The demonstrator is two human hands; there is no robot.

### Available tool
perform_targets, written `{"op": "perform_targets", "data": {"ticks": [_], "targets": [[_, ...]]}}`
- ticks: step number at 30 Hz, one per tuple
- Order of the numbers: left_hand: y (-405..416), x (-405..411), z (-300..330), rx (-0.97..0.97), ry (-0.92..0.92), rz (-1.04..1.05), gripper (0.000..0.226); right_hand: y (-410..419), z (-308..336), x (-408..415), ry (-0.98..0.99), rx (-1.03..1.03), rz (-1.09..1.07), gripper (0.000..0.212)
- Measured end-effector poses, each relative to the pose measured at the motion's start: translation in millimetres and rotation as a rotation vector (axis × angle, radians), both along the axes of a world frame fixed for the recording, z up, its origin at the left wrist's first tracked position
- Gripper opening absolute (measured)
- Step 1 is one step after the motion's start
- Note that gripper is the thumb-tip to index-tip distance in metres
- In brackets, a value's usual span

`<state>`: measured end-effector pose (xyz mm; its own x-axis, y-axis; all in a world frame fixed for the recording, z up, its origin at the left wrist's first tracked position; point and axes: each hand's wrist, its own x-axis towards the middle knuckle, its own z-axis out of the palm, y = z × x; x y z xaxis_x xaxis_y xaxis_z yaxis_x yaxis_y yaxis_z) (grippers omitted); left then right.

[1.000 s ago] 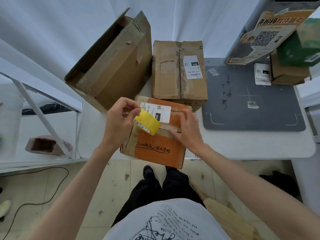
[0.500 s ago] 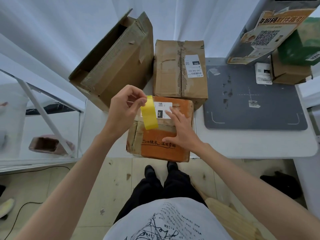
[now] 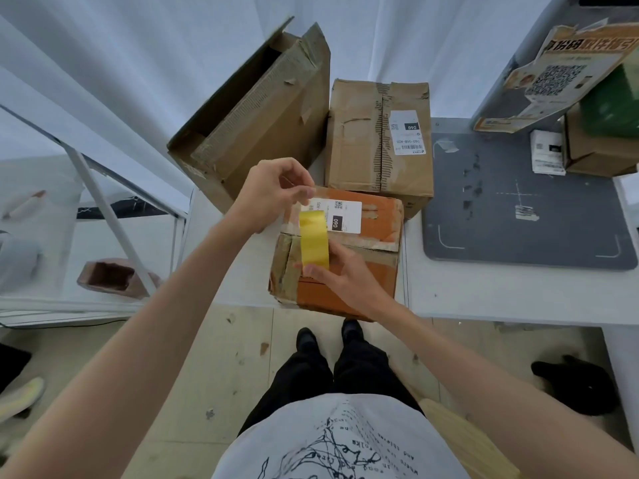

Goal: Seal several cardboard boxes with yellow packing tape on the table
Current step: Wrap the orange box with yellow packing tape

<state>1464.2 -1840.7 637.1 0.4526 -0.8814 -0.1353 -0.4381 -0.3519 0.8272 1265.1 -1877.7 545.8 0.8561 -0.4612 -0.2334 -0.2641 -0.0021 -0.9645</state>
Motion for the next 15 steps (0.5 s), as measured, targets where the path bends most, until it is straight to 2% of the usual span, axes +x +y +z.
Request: {"op": "perform_targets", "data": {"ticks": [8, 13, 15], "targets": [[-4.1, 19.5, -24.1, 0.199, -0.059, -0.101, 0.006, 42.0, 17.6, 17.2, 0.027, 0.267, -0.051, 0.038], [-7.5, 24.2, -25.7, 0.119, -0.089, -0.073, 0.007, 52.0, 12.6, 16.5, 0.11, 0.434, -0.152, 0.037], [-8.3, 20.7, -26.2, 0.076, -0.103, -0.073, 0.005, 46.3, 13.3, 15.6, 0.133, 0.428, -0.193, 0.042]]}}
